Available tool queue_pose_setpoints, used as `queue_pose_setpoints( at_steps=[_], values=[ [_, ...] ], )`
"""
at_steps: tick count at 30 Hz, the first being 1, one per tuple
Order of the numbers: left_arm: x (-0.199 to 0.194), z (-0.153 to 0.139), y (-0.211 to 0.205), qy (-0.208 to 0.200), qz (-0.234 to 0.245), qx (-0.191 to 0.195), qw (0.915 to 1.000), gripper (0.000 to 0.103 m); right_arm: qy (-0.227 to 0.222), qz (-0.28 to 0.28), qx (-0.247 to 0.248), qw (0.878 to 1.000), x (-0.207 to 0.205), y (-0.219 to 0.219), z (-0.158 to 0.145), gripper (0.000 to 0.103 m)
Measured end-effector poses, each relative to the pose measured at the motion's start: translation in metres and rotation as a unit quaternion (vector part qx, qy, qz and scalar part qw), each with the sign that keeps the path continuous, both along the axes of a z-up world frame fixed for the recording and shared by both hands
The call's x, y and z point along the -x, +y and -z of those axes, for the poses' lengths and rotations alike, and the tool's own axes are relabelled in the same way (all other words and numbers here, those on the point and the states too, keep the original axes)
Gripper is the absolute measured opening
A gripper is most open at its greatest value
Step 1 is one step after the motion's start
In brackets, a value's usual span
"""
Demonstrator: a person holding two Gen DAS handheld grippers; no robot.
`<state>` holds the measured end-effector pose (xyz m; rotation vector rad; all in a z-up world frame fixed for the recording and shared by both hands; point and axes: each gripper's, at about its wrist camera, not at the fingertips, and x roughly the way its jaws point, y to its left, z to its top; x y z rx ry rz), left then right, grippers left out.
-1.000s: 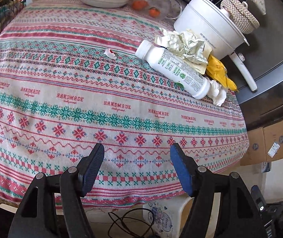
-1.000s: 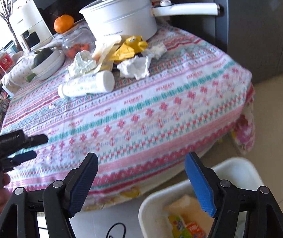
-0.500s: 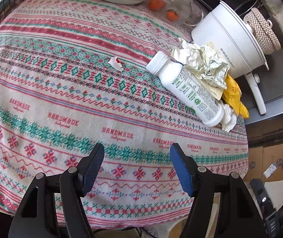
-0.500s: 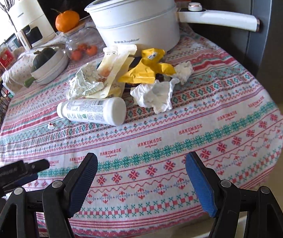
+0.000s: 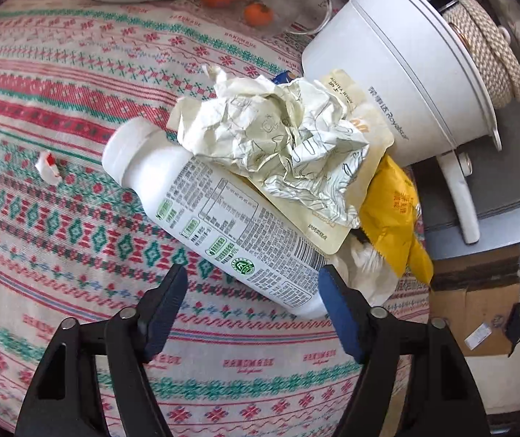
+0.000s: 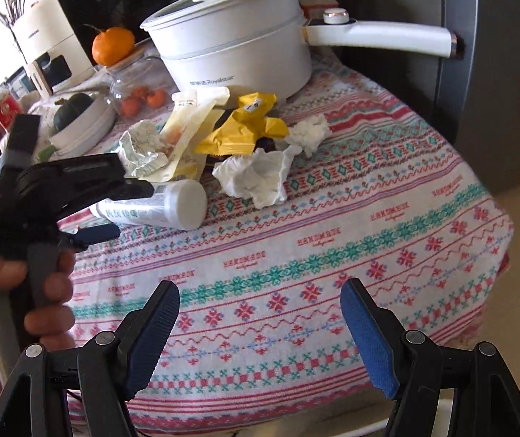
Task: Collect trash
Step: 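Grasp the white plastic bottle lying on the cloth with the left tool and lift it, then grasp the crumpled paper wrapper with the right tool while the left tool holds the bottle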
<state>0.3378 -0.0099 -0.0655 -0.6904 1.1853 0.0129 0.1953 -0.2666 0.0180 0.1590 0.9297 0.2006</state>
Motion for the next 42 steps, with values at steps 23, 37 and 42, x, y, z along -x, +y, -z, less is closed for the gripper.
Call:
queue_pose_setpoints(
  at_steps=[23,37,42],
  values=[
    [0.034,-0.018,0.047,0.009,0.032,-0.049,0.9983,0.053,0.043,0.02,-0.079,0.996,-0.019,-0.024,0.023,0.078],
    [0.101,-0.038,0.133,-0.017,0.074,-0.079,0.994,0.052,0.043,-0.023,-0.151,0.987,-0.075,0.048,0.032,0.075],
    [0.108,-0.033,0.154,-0.013,0.078,-0.091,0.9928,0.052,0.026,-0.051,-0.12,0.991,-0.11,0.116,0.028,0.075]
  ],
)
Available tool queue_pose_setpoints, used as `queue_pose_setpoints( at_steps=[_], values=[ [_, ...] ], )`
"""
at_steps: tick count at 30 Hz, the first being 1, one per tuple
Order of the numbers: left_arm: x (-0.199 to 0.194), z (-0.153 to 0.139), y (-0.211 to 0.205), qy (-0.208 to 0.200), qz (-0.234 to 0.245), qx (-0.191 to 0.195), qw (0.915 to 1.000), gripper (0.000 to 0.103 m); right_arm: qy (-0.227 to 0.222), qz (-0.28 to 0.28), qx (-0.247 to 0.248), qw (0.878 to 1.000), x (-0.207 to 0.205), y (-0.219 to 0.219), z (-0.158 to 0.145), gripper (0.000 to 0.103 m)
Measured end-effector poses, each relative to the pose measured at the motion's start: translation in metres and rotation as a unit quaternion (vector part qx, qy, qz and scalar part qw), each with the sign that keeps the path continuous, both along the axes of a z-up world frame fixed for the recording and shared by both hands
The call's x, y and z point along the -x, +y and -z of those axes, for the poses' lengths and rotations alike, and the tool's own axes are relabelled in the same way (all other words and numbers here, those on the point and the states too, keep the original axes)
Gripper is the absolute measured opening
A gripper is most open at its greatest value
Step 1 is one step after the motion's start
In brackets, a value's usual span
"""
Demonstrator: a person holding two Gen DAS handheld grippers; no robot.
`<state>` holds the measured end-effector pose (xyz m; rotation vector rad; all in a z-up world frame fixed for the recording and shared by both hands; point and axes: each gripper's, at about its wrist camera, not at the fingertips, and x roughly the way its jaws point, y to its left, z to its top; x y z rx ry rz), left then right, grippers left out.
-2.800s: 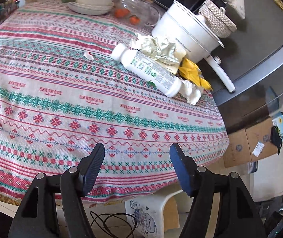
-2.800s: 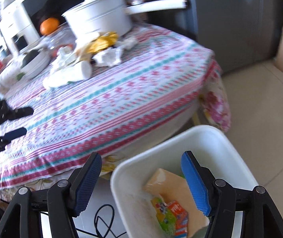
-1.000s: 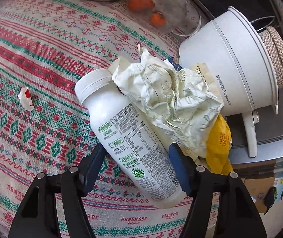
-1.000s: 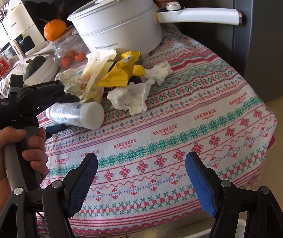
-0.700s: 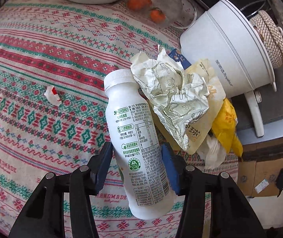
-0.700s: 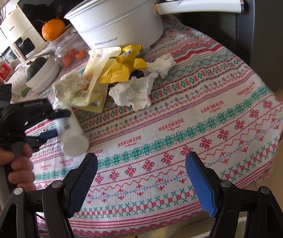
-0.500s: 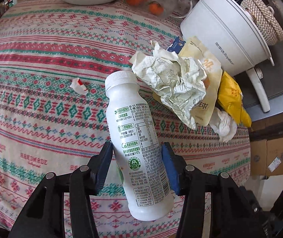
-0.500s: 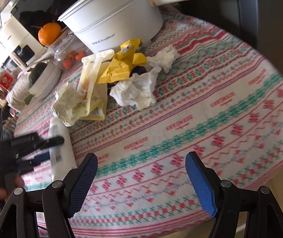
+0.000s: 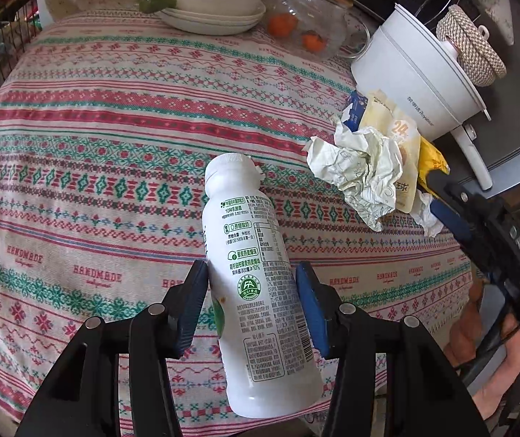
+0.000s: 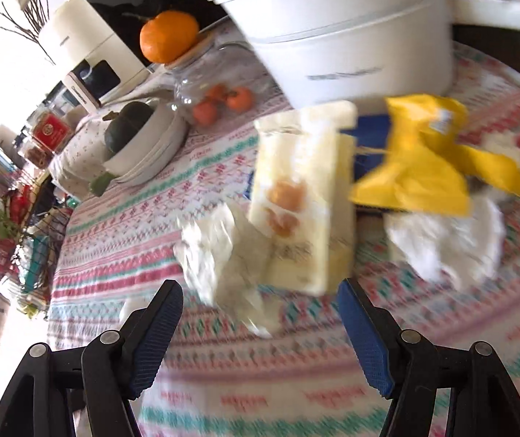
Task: Collect trash
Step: 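Grasp the crumpled paper wrapper with the right tool while the left tool holds the bottle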
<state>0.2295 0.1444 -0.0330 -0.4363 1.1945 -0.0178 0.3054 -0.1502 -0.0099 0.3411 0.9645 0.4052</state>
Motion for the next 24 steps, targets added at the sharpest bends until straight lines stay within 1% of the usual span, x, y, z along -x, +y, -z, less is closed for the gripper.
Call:
queue_pose_setpoints(
  at_steps=[3,4,7,9,10,12,16,19,22,24],
  values=[
    [0.002,0.004,0.006,0.003,0.001,0.0,1.0,0.052,0.01,0.001,0.028,1.0,-0.02,0.03,0.013,0.075],
    [0.003,0.004,0.008,0.003,0.003,-0.005,1.0,0.052,0.018,-0.002,0.03,0.999,-0.024,0.038,0.019,0.075],
    [-0.003,0.013,-0.002,0.011,0.008,-0.017,0.9998,0.052,0.035,-0.023,0.058,0.997,-0.026,0.061,0.038,0.074],
    [-0.004,0.019,-0.005,0.018,0.014,-0.02,0.9995,0.052,0.044,-0.048,0.068,0.996,-0.021,0.074,0.049,0.053],
    [-0.004,0.018,-0.005,0.012,0.014,-0.024,0.9995,0.052,0.049,-0.056,0.076,0.994,-0.018,0.079,0.054,0.039],
    [-0.004,0.018,-0.006,0.011,0.017,-0.029,0.9994,0.052,0.04,-0.053,0.083,0.994,-0.009,0.079,0.055,0.037],
    [-0.005,0.017,-0.009,0.005,0.018,-0.04,0.999,0.052,0.024,-0.044,0.046,0.998,0.01,0.061,0.04,0.035],
    [-0.004,0.017,-0.012,0.004,0.013,-0.045,0.9989,0.051,0.021,-0.043,0.028,0.998,0.028,0.046,0.028,0.035],
    [0.002,0.015,-0.008,0.003,0.004,-0.031,0.9995,0.051,0.016,-0.044,0.016,0.999,0.049,0.033,0.018,0.035],
    [0.009,0.01,-0.005,-0.006,-0.001,-0.029,0.9996,0.051,0.015,-0.042,0.005,0.999,0.06,0.023,0.015,0.035]
  ],
)
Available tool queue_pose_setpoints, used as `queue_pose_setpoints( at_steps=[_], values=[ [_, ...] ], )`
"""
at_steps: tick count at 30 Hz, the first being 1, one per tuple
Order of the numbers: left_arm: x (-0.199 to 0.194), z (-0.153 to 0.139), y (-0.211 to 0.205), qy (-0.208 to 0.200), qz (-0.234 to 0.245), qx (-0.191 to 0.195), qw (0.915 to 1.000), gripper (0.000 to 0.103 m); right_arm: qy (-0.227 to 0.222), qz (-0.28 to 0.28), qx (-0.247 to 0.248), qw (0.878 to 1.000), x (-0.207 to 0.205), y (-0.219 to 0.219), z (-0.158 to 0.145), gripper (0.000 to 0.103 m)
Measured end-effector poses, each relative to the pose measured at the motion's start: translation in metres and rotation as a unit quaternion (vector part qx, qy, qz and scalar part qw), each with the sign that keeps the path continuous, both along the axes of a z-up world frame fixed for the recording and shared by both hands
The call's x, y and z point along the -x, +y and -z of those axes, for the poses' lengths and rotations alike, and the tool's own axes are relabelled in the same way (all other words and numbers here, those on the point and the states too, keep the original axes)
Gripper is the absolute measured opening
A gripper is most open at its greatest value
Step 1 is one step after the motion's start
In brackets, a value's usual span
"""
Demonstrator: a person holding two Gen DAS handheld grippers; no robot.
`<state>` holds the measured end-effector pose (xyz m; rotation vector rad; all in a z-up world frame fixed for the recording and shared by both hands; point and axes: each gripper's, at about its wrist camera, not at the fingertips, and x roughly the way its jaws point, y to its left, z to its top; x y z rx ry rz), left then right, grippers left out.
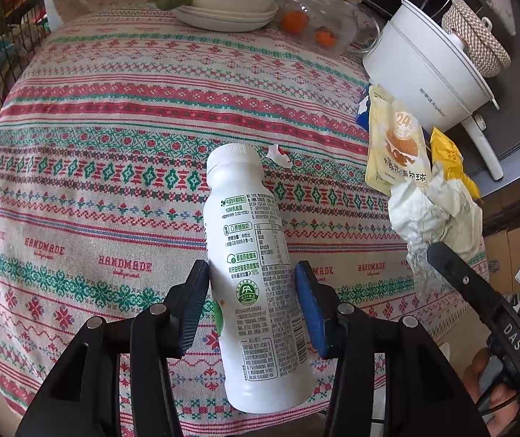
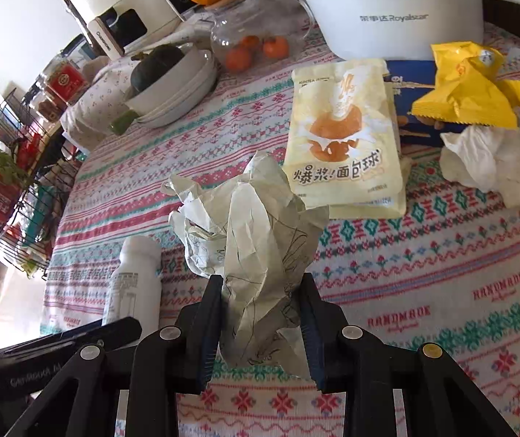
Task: Collect trash
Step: 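Grasp the crumpled paper wrapper with the right tool while the left tool holds the bottle, then carry the white bottle and paper wrapper with both tools over the bin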
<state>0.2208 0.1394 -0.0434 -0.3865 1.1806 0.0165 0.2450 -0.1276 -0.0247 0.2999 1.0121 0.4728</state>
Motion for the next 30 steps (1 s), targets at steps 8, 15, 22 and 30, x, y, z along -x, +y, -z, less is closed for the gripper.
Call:
queue_pose_setpoints(
  at_steps=[8,15,22,30],
  values=[
    [0.029,-0.027,-0.003,-0.03,-0.004,-0.012,0.9995,0.05,0.013,0.019,-0.032,0.999,0.033,-0.027,0.006,0.035],
    [0.052,-0.046,-0.003,-0.054,-0.011,-0.013,0.9984,0.046,0.001,0.014,-0.035,0.999,0.049,-0.028,0.003,0.035],
    [0.067,-0.053,-0.001,-0.069,-0.012,-0.012,0.9975,0.045,-0.008,0.007,-0.038,0.999,0.06,-0.026,-0.003,0.035],
    [0.077,-0.057,0.01,-0.079,-0.027,0.024,0.9962,0.045,-0.014,0.004,-0.044,0.999,0.073,-0.026,-0.012,0.035]
  ],
)
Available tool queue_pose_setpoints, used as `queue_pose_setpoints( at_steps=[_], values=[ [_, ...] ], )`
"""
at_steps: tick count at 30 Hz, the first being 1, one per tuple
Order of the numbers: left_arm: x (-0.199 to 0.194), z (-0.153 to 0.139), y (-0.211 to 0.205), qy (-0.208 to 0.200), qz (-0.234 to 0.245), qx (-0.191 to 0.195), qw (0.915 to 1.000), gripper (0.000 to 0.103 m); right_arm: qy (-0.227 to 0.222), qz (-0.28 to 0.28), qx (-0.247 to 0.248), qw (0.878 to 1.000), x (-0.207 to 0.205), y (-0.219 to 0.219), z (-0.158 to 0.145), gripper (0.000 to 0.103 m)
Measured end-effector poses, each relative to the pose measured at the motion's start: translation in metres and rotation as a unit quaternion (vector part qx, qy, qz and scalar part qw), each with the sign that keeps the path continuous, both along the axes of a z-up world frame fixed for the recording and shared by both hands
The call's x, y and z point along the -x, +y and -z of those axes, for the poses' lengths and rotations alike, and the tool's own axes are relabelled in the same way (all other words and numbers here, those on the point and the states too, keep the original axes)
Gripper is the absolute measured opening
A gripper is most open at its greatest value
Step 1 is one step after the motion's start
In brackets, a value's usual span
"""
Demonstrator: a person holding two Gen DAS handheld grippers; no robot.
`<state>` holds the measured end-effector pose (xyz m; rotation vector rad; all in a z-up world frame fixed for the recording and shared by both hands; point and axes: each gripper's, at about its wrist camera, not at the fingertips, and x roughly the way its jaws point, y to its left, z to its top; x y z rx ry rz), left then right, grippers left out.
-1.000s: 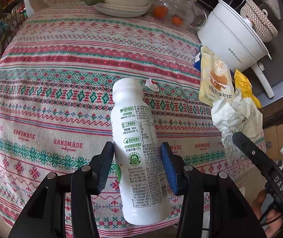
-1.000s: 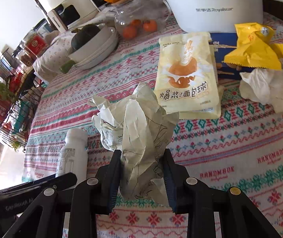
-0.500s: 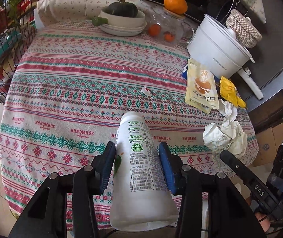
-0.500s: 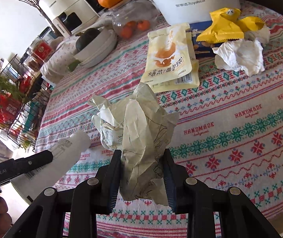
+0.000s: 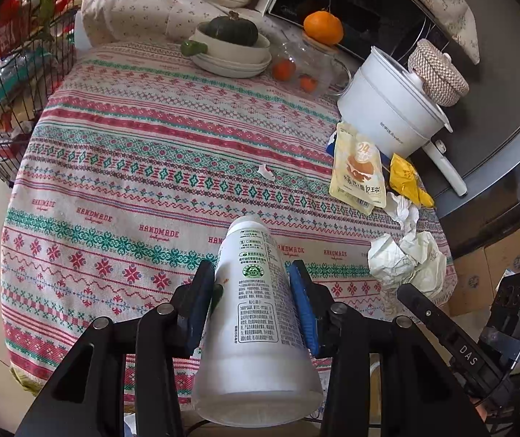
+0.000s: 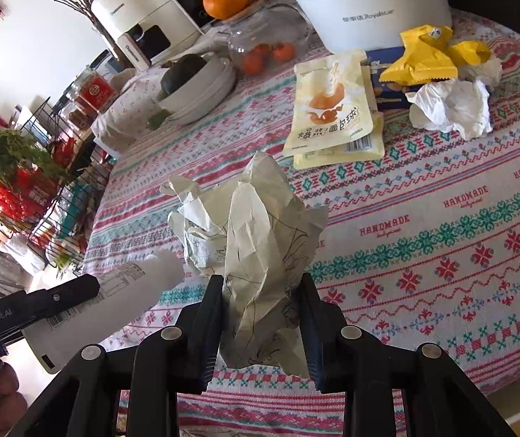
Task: Collect trash
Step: 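Carry the white bottle and paper wrapper with both tools over the bin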
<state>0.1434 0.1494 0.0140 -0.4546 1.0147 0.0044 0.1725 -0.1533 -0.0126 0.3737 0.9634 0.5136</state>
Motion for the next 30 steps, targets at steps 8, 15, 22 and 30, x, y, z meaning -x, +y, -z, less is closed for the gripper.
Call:
queue_pose_setpoints(
  at_steps=[8,15,22,30],
  values=[
    [0.005,-0.007,0.012,-0.021,-0.01,0.042,0.9988,0.045,-0.004,0.005,-0.003,1.0,0.011,-0.003,-0.004,0.035],
    [0.018,-0.021,0.009,-0.039,-0.004,0.07,0.9968,0.045,0.0,0.011,-0.016,1.0,0.017,-0.008,-0.007,0.035],
    [0.029,-0.034,-0.022,-0.06,0.045,0.078,0.9941,0.045,-0.007,0.033,-0.022,0.999,0.039,-0.035,-0.026,0.035],
    [0.047,-0.017,-0.102,-0.044,0.154,0.083,0.9836,0.045,0.036,0.161,0.031,0.986,0.101,-0.144,-0.013,0.035]
  ],
)
